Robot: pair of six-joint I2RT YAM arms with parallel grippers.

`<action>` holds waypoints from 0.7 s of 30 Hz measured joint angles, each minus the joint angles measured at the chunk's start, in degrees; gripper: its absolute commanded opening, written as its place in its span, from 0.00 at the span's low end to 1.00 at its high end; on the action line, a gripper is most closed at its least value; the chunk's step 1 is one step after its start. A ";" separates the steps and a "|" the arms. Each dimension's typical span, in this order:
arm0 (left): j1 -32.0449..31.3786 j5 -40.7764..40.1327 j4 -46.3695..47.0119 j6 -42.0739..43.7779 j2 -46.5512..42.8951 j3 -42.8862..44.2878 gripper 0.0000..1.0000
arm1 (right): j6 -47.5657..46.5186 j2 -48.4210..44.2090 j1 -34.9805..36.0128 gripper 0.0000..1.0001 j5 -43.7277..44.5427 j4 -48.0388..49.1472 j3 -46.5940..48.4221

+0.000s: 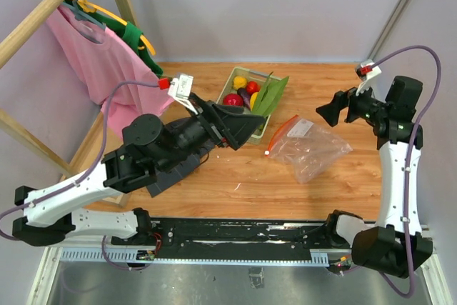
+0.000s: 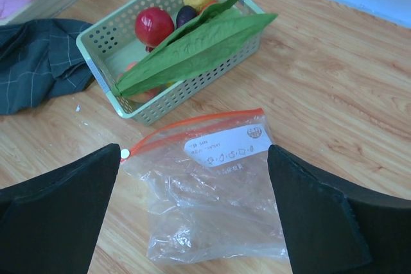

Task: Open the zip-top bag and remove the fake food
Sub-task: Reset both arms

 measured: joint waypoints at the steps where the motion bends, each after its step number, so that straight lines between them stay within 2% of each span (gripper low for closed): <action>1: 0.61 -1.09 -0.37 3.39 -1.29 -1.03 0.99 | 0.50 -0.63 0.00 0.98 -0.13 0.26 0.11; 5: 6.86 -1.81 -2.38 13.38 -4.59 -4.76 0.99 | 3.23 -2.43 0.00 0.98 0.26 0.48 2.36; 9: 20.35 5.42 -4.68 18.62 -6.67 -9.25 0.99 | 6.49 -2.60 0.00 0.98 2.19 0.15 7.02; 11: 27.74 10.75 -5.77 18.97 -7.10 -10.45 0.99 | 7.15 -2.56 0.00 0.98 2.67 -0.72 9.75; 14: 35.26 18.12 -6.19 18.58 -7.61 -10.75 0.99 | 7.19 -2.27 0.00 0.98 2.84 -2.45 14.23; 21: 41.83 27.98 -6.19 18.08 -8.17 -10.75 0.99 | 7.41 -1.57 0.00 0.98 2.78 -5.81 20.76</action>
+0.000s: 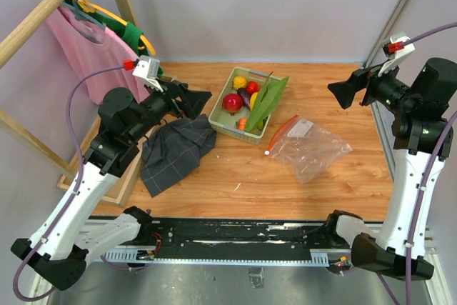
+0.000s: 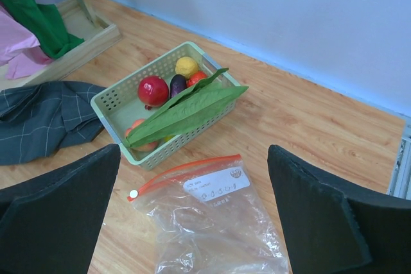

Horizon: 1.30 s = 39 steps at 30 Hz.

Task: Open the zip-top bag and remove the fake food
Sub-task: Reset both arms

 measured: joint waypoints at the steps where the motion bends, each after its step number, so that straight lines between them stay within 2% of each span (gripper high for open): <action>1: 0.59 0.39 -0.09 0.02 0.20 0.02 0.99 | 0.04 0.09 0.00 0.98 -0.04 -0.66 0.61; 8: 1.49 1.42 -3.54 0.94 2.21 1.57 0.99 | 0.39 0.81 0.00 0.98 -0.59 -3.72 3.54; 20: 1.53 4.46 -3.61 0.87 1.20 1.64 0.99 | -2.16 0.57 -0.02 0.98 -1.75 -5.81 3.52; 39: 1.53 6.32 0.96 -1.03 -1.46 -2.75 0.99 | -1.77 -4.55 -0.11 0.98 -1.18 -7.15 -0.02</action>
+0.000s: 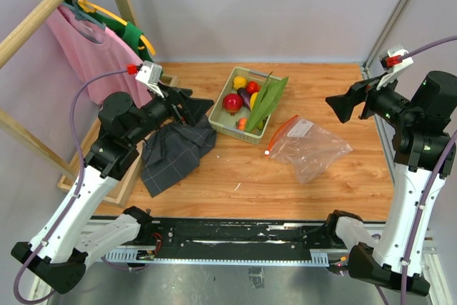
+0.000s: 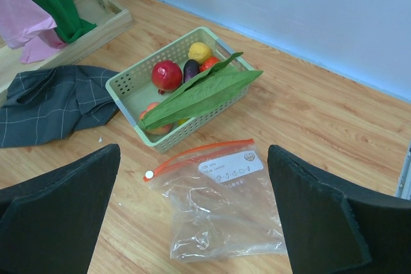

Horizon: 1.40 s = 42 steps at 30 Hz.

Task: Open the zip-top bag and remove the fake food
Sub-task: Reset both arms

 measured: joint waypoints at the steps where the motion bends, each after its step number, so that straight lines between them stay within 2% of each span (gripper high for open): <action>1: 0.00 0.00 0.02 0.00 -0.02 -0.07 0.99 | 0.00 -0.15 -0.13 0.98 0.04 0.00 -0.26; 20: 0.00 -0.02 0.39 0.24 -1.09 -2.08 0.99 | -1.55 -0.70 -0.57 0.98 0.70 -0.07 -1.05; 36: 0.00 0.02 -2.51 4.26 5.01 4.61 0.99 | -4.22 4.59 -0.61 0.98 -0.50 -1.03 -2.05; 42: 0.00 -0.28 -3.52 5.55 6.01 5.35 0.99 | -6.34 5.09 -3.61 0.98 -3.13 -1.36 -2.78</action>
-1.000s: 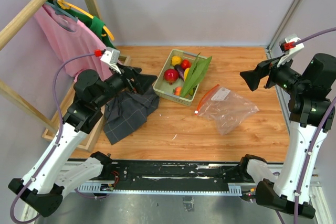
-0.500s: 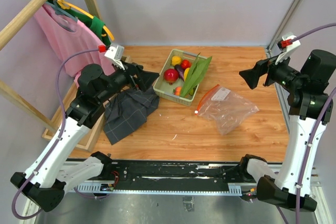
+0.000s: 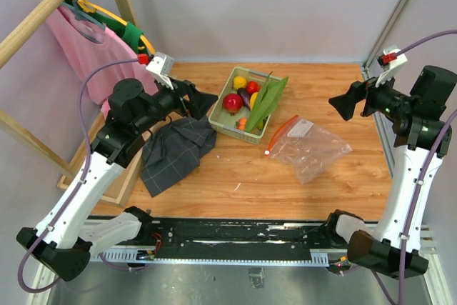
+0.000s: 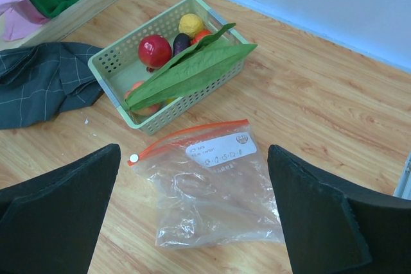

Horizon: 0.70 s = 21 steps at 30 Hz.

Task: Open the zip-top bag and remove the fake food
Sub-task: Reset both arms

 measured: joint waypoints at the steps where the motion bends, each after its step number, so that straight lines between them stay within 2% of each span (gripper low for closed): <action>1: 0.00 0.02 -0.13 0.07 0.22 0.00 0.99 | -0.17 0.00 -0.72 0.98 -0.39 -0.07 -0.24; 12: 0.00 -0.46 -0.37 0.02 0.66 -1.38 0.99 | 0.15 -0.96 -2.23 0.98 2.10 -0.28 -0.96; 21: 0.00 -5.77 -2.05 -0.02 -0.59 -2.21 0.99 | 3.50 -1.77 -2.45 0.98 5.33 1.20 0.55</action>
